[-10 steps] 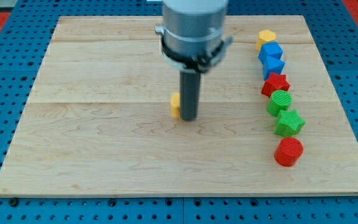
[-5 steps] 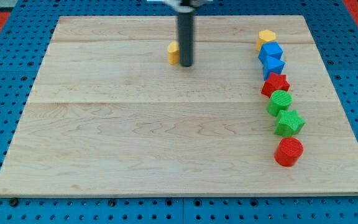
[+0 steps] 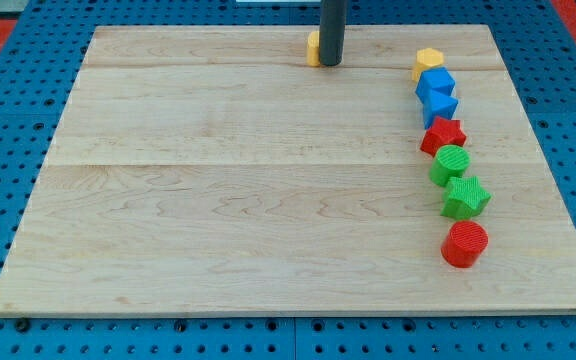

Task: Move the yellow heart above the yellow hexagon

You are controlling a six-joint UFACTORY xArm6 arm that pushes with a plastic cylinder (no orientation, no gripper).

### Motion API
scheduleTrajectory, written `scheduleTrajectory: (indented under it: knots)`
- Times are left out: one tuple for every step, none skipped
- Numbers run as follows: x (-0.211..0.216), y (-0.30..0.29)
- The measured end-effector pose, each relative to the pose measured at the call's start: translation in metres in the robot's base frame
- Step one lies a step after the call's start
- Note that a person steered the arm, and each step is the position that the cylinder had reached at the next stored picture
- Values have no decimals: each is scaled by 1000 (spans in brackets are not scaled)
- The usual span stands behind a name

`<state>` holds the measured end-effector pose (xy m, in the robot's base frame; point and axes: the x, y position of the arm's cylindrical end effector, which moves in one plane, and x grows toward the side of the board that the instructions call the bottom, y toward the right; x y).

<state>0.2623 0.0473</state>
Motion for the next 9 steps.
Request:
scheduleTrajectory:
  knots:
    - [9,-47]
    - [-6,-71]
    - [-13,-56]
    - [-24,-49]
    - [-36,-11]
    - [-27,33]
    - [-25,69]
    - [-25,93]
    - [-25,97]
